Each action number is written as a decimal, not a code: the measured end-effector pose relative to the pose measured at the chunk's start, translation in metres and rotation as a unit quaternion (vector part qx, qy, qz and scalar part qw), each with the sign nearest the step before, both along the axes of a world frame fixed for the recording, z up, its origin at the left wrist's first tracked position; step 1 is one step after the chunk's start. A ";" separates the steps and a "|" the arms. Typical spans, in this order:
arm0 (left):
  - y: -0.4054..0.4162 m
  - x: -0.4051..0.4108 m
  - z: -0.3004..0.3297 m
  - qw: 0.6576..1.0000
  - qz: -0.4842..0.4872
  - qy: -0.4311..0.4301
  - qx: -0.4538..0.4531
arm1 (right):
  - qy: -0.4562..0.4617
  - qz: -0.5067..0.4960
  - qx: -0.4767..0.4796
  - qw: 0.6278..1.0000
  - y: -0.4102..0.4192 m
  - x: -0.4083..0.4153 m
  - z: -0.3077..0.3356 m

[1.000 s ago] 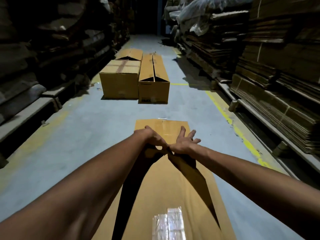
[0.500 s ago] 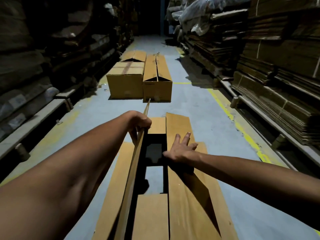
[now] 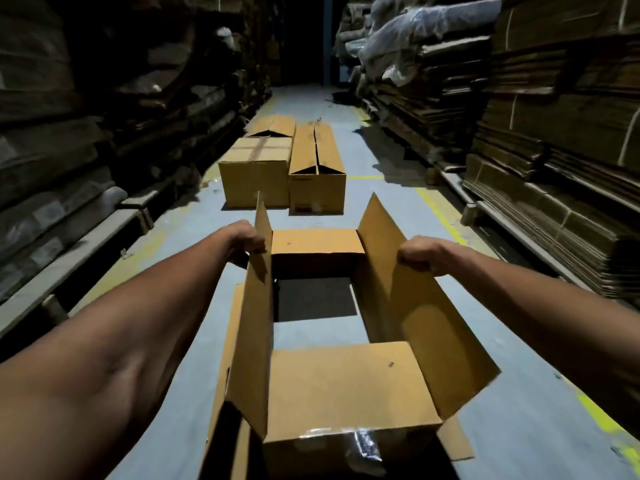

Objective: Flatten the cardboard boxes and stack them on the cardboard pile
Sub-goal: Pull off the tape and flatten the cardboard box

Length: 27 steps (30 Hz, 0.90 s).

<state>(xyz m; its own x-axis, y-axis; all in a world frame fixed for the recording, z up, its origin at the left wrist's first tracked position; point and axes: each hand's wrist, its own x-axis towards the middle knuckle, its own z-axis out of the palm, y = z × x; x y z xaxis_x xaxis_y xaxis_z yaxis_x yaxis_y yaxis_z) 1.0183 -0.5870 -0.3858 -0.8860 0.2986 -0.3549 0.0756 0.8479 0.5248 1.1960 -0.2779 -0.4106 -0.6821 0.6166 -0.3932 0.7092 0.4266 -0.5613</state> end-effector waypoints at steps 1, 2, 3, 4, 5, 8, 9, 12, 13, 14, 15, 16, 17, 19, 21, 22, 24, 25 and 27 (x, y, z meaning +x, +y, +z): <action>0.000 0.000 0.001 1.000 -0.011 -0.020 -0.018 | -0.048 0.004 -0.015 0.999 0.005 0.002 0.000; 0.000 -0.001 0.002 0.998 -0.024 -0.047 -0.038 | -0.099 0.018 -0.026 0.995 0.009 0.006 0.000; -0.002 -0.002 0.002 0.995 -0.033 -0.080 -0.052 | -0.139 0.031 -0.035 0.989 0.014 0.009 0.002; -0.005 -0.001 0.004 0.991 -0.038 -0.113 -0.061 | -0.166 0.033 -0.053 0.984 0.019 0.013 0.002; -0.008 0.000 0.006 0.987 -0.043 -0.140 -0.066 | -0.177 0.027 -0.087 0.980 0.023 0.016 0.003; -0.014 0.003 0.003 0.984 -0.046 -0.161 -0.064 | -0.139 -0.012 -0.103 0.985 0.031 0.025 -0.005; -0.015 0.002 0.000 0.987 -0.040 -0.146 -0.052 | -0.120 -0.022 -0.083 0.989 0.028 0.025 -0.009; -0.010 -0.001 -0.009 0.996 -0.004 -0.088 0.016 | -0.009 -0.056 0.011 0.998 0.027 0.016 -0.015; -0.007 -0.002 -0.010 0.996 0.017 -0.069 0.048 | 0.031 -0.061 0.039 0.997 0.028 0.012 -0.013; -0.003 -0.004 -0.009 0.996 0.039 -0.044 0.075 | 0.068 -0.061 0.047 0.995 0.033 0.007 -0.011; 0.001 -0.005 -0.008 0.995 0.048 -0.021 0.087 | 0.095 -0.060 0.031 0.993 0.038 0.002 -0.007; 0.006 -0.003 -0.004 0.995 0.040 -0.019 0.086 | 0.106 -0.049 -0.006 0.993 0.042 0.000 -0.002; 0.010 -0.002 -0.002 0.996 0.021 -0.030 0.079 | 0.099 -0.029 -0.057 0.993 0.044 0.000 0.003; 0.016 -0.001 0.001 0.997 -0.020 -0.066 0.045 | 0.022 0.018 -0.145 0.989 0.044 0.006 0.007; 0.018 -0.002 -0.002 0.997 -0.043 -0.067 0.010 | -0.078 0.047 -0.183 0.979 0.045 0.015 0.002; 0.017 -0.002 -0.003 0.997 -0.043 -0.062 0.005 | -0.101 0.040 -0.182 0.977 0.046 0.017 -0.002; 0.017 -0.003 -0.007 0.998 -0.035 -0.048 0.014 | -0.093 0.005 -0.152 0.984 0.045 0.017 -0.007; 0.017 -0.004 -0.009 0.998 -0.029 -0.042 0.023 | -0.072 -0.011 -0.116 0.991 0.044 0.014 -0.009; 0.018 -0.004 -0.013 0.998 -0.026 -0.046 0.037 | -0.015 -0.025 -0.018 0.999 0.037 0.006 -0.010</action>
<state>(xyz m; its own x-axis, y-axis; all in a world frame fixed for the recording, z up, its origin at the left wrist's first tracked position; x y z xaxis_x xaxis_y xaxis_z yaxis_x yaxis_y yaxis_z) 1.0141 -0.5689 -0.3986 -0.8333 0.3729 -0.4082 0.0682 0.8021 0.5933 1.2020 -0.2405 -0.4203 -0.6386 0.6348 -0.4350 0.7456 0.3705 -0.5539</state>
